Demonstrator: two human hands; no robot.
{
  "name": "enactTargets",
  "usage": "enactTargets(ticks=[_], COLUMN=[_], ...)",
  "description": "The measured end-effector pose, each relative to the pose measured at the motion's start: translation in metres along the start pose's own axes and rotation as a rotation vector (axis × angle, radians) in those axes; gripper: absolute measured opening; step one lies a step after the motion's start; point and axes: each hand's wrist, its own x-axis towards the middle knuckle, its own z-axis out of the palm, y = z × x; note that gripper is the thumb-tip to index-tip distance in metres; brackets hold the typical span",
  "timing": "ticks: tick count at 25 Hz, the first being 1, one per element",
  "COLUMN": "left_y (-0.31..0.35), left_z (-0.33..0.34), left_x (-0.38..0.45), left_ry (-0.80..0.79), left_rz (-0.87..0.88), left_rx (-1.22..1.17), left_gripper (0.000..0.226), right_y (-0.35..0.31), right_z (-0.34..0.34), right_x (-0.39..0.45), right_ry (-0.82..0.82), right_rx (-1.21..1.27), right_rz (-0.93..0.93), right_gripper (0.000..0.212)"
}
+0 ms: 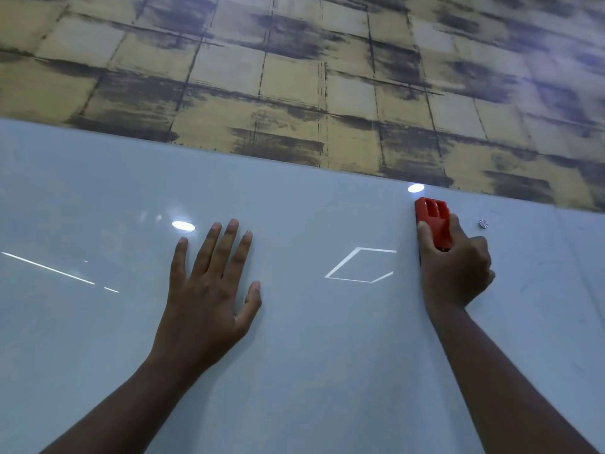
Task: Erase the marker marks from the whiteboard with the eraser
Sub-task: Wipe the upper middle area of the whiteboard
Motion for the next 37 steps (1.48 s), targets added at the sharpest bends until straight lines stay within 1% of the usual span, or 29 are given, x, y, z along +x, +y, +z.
enactTargets(ticks=[2, 3, 5, 7, 8, 11, 15, 16, 18, 22, 24, 27, 29, 31, 34, 36, 37], left_y=[0.001, 0.001, 0.001, 0.0, -0.001, -0.002, -0.002, -0.002, -0.002, -0.002, -0.001, 0.002, 0.005, 0.013, 0.042, 0.069, 0.082], left_z=[0.001, 0.001, 0.001, 0.001, 0.001, 0.002, 0.001, 0.001, 0.001, 0.002, 0.003, 0.002, 0.001, 0.002, 0.01, 0.016, 0.019], left_x=[0.0, 0.0, 0.0, 0.0, 0.001, 0.001, 0.001, 0.0, 0.0, 0.0, -0.001, 0.0, 0.002, 0.002, 0.007, 0.014, 0.017], left_ry=[0.001, 0.004, 0.006, 0.008, 0.009, 0.007, 0.004, 0.006, 0.007, 0.017, 0.026, 0.057, 0.077, 0.085, 0.089, 0.084, 0.083], left_rz=[-0.002, -0.004, -0.006, -0.004, -0.002, 0.003, 0.002, 0.001, 0.002, 0.004, 0.005, 0.031, 0.067, 0.072, 0.071, 0.09, 0.09], left_rx=[-0.001, -0.005, -0.007, -0.005, -0.003, -0.007, -0.015, -0.015, -0.012, -0.013, -0.001, 0.042, 0.068, 0.074, 0.055, 0.029, 0.019], left_gripper=[0.074, 0.074, 0.074, 0.074, 0.074, 0.074, 0.074, 0.074, 0.074, 0.073, 0.073, 0.071, 0.069, 0.068, 0.068, 0.069, 0.069], right_y=[-0.029, -0.048, -0.089, -0.126, -0.138, -0.149, -0.135, -0.13, -0.119, -0.072, -0.038, 0.004, 0.018, 0.021, 0.017, 0.01, 0.005], right_z=[0.006, 0.009, 0.013, 0.013, 0.011, 0.007, 0.005, 0.005, 0.005, 0.003, 0.0, -0.003, -0.005, -0.005, -0.009, -0.015, -0.018], right_x=[-0.006, -0.013, -0.039, -0.075, -0.091, -0.113, -0.093, -0.082, -0.052, 0.011, 0.033, 0.053, 0.06, 0.059, 0.042, 0.019, 0.003], right_ry=[-0.048, -0.072, -0.114, -0.171, -0.213, -0.284, -0.341, -0.336, -0.308, -0.297, -0.247, -0.159, -0.142, -0.157, -0.19, -0.224, -0.238], right_rx=[-0.022, -0.029, -0.005, 0.058, 0.092, 0.136, 0.089, 0.076, 0.048, -0.056, -0.097, -0.16, -0.178, -0.165, -0.141, -0.102, -0.067], right_rz=[-0.024, -0.086, -0.306, -0.541, -0.627, -0.769, -0.932, -0.939, -0.866, -0.56, -0.416, -0.242, -0.167, -0.141, -0.191, -0.293, -0.382], right_gripper=[0.059, 0.061, 0.067, 0.067, 0.067, 0.073, 0.076, 0.075, 0.073, 0.071, 0.069, 0.069, 0.069, 0.069, 0.07, 0.069, 0.069])
